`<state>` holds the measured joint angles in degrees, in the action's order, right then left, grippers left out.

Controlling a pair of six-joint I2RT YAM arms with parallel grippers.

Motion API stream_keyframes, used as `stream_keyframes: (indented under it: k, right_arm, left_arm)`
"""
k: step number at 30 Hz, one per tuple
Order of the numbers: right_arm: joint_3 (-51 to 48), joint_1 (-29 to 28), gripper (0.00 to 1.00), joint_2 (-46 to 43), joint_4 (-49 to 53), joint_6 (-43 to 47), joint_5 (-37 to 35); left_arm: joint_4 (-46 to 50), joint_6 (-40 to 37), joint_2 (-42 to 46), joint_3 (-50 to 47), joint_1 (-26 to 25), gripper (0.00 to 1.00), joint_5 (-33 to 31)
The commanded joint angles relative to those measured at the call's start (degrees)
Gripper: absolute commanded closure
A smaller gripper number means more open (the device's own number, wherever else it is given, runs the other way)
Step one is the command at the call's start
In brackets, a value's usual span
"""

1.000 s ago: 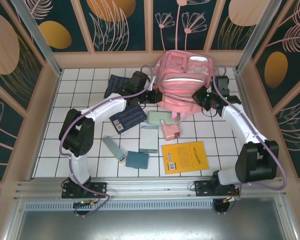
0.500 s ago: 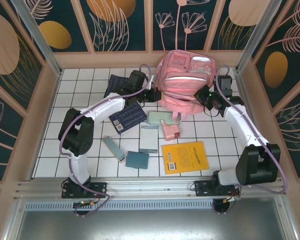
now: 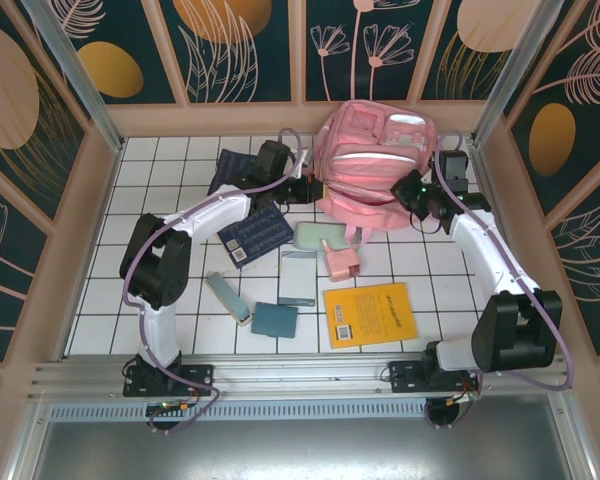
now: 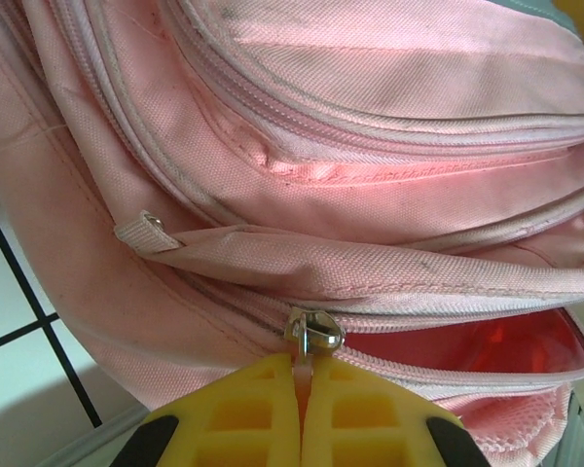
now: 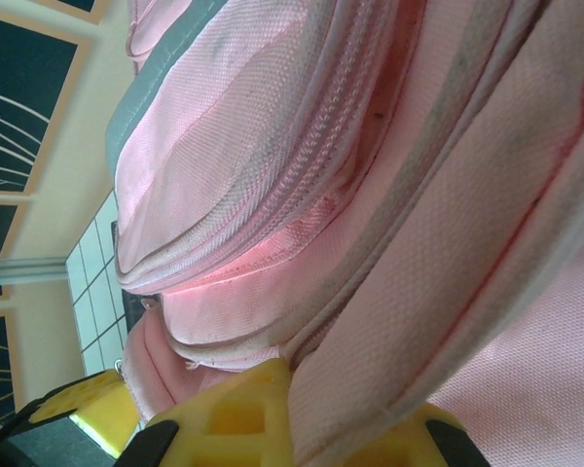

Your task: Pack the student bag

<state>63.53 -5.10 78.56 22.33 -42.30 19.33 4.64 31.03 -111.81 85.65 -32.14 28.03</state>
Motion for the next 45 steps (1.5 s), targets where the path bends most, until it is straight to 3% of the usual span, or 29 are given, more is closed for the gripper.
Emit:
stream_keyframes:
  k: [1, 7, 12, 14, 16, 19, 20, 23, 33, 39, 45]
  right_arm:
    - [2.69, 1.61, 1.0, 0.67, -2.5, 0.49, 1.32]
    - [10.45, -0.5, 1.0, 6.36, -2.55, 0.85, 2.59]
    - [16.25, -2.11, 0.95, 11.15, -1.26, 1.71, 3.1]
    - [17.49, -2.22, 0.84, 12.05, -0.42, 2.17, 2.18]
    - [18.95, -2.09, 0.63, 12.08, 1.93, 2.96, -1.01]
    - [19.08, -2.2, 0.44, 9.28, 4.38, 3.64, -5.56]
    - [19.08, -2.42, 0.42, 8.08, 5.18, 3.62, -6.9]
    - [18.95, -2.8, 0.42, 4.26, 8.17, 1.7, -8.03]
    - [15.82, -11.07, 0.63, -1.45, 9.2, -11.24, -3.19]
    - [14.37, -17.39, 0.54, 1.5, 5.32, -17.15, -1.49]
    - [10.99, -18.85, 0.48, 3.77, 0.38, -20.98, 0.5]
  left_arm:
    - [-4.03, 2.58, 6.11, -3.55, 3.1, 1.0, -3.93]
    - [-5.82, 3.72, 16.37, -9.75, -0.1, 1.0, -4.84]
    - [-6.15, 4.48, 19.65, -10.51, -3.04, 1.0, -4.92]
    - [-6.14, 4.48, 19.57, -10.11, -3.58, 1.0, -4.92]
    - [-5.74, 4.39, 18.6, -9.52, -3.58, 1.0, -5.12]
    - [-5.29, 4.26, 16.46, -8.07, -3.63, 1.0, -5.0]
    - [-5.39, 4.37, 15.93, -7.59, -3.63, 1.0, -4.84]
    - [-5.09, 3.89, 14.45, -5.98, -3.59, 1.0, -4.96]
    - [-5.07, 4.04, 11.83, -4.7, -3.8, 1.0, -3.97]
    - [-4.73, 3.87, 12.58, -4.81, -3.81, 1.0, -4.21]
    - [-4.81, 3.96, 12.75, -4.71, -3.89, 1.0, -4.2]
